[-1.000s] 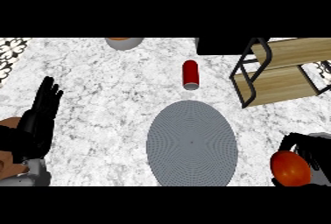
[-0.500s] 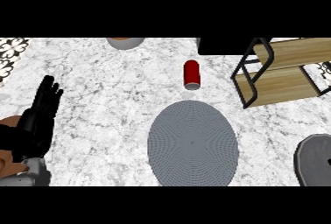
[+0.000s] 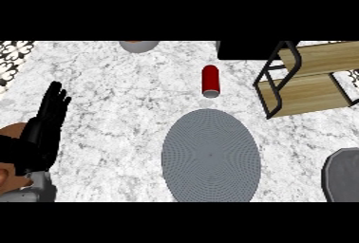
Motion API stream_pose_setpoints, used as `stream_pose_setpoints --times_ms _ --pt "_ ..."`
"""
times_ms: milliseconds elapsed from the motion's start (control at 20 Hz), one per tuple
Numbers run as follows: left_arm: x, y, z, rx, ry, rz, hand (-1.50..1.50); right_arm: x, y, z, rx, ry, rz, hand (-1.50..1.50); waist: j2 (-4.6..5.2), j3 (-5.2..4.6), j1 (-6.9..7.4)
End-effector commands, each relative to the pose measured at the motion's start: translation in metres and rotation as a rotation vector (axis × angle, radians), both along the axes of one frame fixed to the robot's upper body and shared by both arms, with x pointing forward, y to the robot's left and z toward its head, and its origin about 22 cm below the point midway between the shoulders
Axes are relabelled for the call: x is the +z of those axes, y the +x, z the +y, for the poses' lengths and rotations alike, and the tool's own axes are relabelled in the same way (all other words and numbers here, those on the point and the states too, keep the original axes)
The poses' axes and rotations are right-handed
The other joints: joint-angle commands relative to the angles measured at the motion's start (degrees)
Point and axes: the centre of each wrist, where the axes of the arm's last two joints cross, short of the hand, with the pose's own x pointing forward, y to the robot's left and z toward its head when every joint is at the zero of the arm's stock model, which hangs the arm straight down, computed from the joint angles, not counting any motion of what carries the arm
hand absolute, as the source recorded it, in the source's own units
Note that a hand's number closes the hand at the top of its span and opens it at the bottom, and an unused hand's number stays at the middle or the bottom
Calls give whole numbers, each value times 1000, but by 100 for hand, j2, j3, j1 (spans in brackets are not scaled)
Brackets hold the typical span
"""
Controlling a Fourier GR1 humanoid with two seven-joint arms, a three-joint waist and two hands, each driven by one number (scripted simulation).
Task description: Pick the tomato from the placemat and place it in the tiered shelf
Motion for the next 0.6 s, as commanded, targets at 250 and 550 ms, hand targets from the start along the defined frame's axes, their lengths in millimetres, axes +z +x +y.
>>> stream_pose_setpoints --times_ms 250,550 --pt "-3 6 4 13 -17 -4 0 -34 67 -24 -41 55 -57 150 19 4 45" --pt "-4 1 -7 -14 -7 6 0 -39 116 -27 -59 64 -75 150 17 4 75"
